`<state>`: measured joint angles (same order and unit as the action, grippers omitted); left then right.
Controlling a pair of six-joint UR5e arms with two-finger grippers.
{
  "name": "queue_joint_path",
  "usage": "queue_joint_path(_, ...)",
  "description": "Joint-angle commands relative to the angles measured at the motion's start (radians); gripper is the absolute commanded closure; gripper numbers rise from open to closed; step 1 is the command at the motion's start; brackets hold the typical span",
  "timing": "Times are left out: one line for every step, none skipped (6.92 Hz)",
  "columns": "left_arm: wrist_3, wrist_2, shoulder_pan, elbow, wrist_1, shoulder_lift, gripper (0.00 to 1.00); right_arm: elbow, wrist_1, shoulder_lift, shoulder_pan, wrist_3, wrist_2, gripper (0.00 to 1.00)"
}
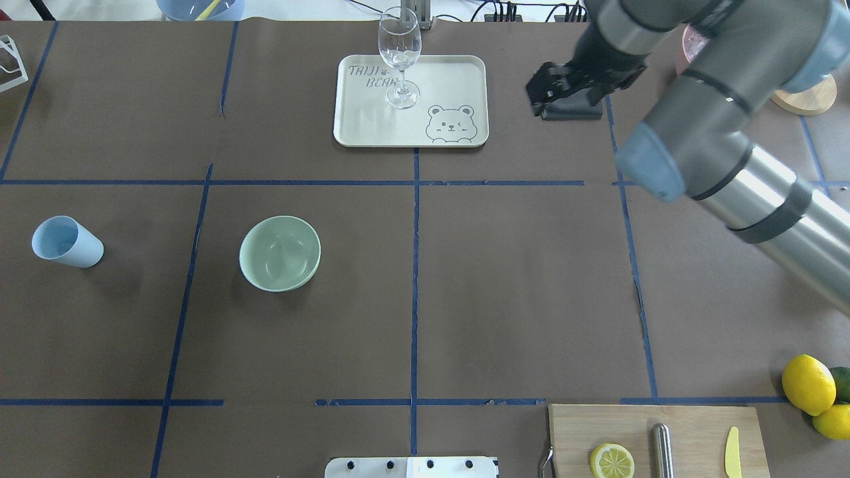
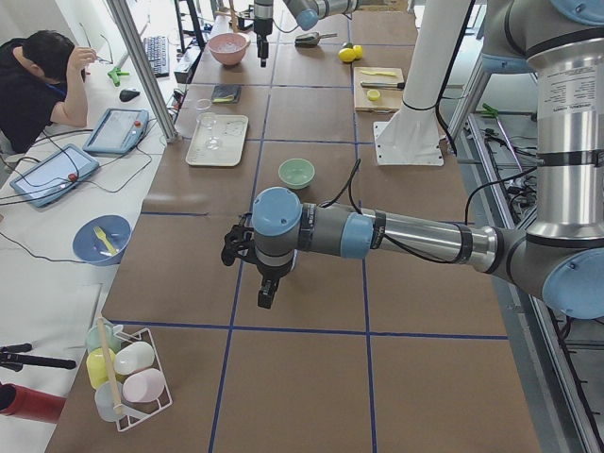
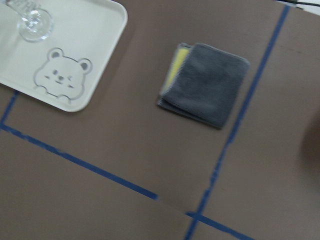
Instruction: Pour ice into bowl
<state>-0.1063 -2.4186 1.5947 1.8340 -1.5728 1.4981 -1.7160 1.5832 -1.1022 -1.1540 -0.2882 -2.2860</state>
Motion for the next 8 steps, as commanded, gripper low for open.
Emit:
queue_joint_path(0.007, -0.010, 0.002, -0.013, -0.130, 0.036, 0.00, 0.018, 0.056, -0.169, -0.217, 0.434, -0.053, 0.00)
queue_joint_path(0.004, -0.010, 0.001, -0.018, -0.295, 0.042, 0.00, 0.021, 0.102, -0.235, -0.301, 0.586, -0.043, 0.00)
queue_joint_path(0.066, -0.011, 0.001, -0.034, -0.502, 0.045, 0.00, 0.018, 0.104, -0.299, -0.372, 0.625, -0.046, 0.00)
queue_joint_path(0.243, -0.023, -0.007, -0.048, -0.659, 0.039, 0.00, -0.006, 0.087, -0.386, -0.394, 0.626, -0.056, 0.00)
queue_joint_path(0.474, -0.014, -0.078, -0.077, -0.858, 0.016, 0.00, -0.052, 0.087, -0.446, -0.394, 0.607, -0.053, 0.00)
queue_joint_path(0.573, 0.027, -0.128, -0.109, -1.070, -0.022, 0.00, -0.072, 0.087, -0.477, -0.394, 0.606, -0.053, 0.00)
queue_joint_path(0.649, 0.211, -0.239, -0.092, -1.214, -0.106, 0.00, -0.074, 0.087, -0.482, -0.394, 0.607, -0.052, 0.00)
queue_joint_path(0.791, 0.355, -0.372, -0.082, -1.272, -0.123, 0.00, -0.074, 0.087, -0.484, -0.394, 0.607, -0.050, 0.00)
